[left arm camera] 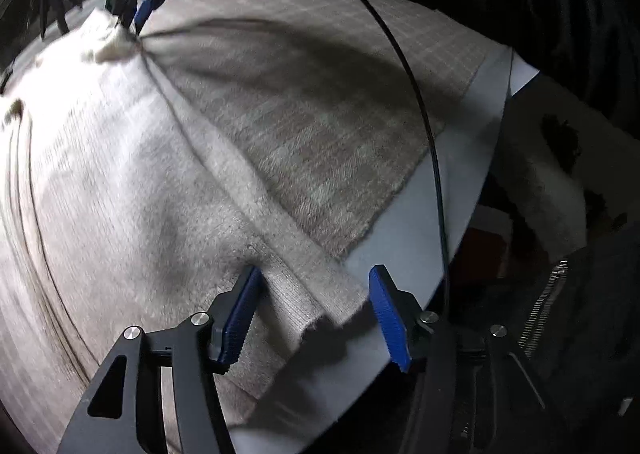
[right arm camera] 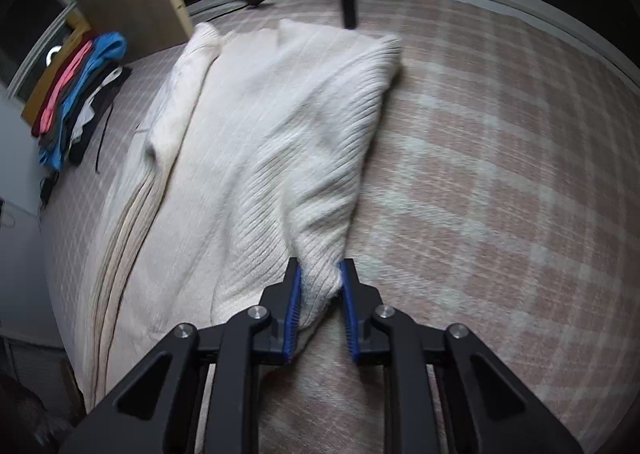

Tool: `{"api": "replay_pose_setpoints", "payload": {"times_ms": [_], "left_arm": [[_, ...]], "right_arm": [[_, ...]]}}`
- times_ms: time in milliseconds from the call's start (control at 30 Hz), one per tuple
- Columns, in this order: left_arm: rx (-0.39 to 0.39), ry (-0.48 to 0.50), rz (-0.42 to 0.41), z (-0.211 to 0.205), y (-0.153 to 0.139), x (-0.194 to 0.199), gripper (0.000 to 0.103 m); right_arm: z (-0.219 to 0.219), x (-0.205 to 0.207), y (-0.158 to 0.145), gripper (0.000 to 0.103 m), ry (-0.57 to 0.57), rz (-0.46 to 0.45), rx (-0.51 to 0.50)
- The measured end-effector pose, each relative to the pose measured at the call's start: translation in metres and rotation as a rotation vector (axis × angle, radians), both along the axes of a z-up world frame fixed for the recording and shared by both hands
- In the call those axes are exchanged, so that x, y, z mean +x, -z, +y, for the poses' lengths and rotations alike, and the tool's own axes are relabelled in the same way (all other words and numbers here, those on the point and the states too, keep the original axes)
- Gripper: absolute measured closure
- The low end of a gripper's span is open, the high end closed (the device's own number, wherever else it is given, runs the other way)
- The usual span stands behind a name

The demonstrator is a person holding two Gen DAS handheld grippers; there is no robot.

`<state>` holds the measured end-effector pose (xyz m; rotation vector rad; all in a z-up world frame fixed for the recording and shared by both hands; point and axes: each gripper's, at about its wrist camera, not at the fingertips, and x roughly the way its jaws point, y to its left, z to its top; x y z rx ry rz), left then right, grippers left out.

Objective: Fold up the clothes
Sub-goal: 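Open the right gripper while the left gripper releases the hem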

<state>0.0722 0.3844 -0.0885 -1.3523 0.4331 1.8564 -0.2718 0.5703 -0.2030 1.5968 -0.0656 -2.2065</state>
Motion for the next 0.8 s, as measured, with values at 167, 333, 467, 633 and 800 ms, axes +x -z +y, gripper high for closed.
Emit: {"api": "replay_pose_setpoints", "payload": {"times_ms": [167,333,467,633,800], "left_arm": [[0.095,-0.101,-0.1,-0.004,0.019,-0.034,0.1],[0.058,-0.088,-0.055,0.006,0.025,-0.024,0.099],[0.055,-0.082,-0.023,0.02,0.021,-0.014,0.078],[-0.005,-0.067,0.006,0.043,0.038,-0.013,0.057],[-0.008,-0.093,0.081,0.041,0.041,-0.016,0.09]], "right_arm": [[0.007,0.002,-0.015,0.075,0.018,0.003,-0.036],[0.009,0.005,-0.013,0.051,0.036,-0.022,-0.08],[0.014,0.006,-0.01,0.051,0.059,-0.024,-0.085],[0.027,-0.002,-0.002,0.051,0.087,-0.07,-0.169],[-0.003,0.004,0.008,0.083,0.002,-0.02,-0.074]]}}
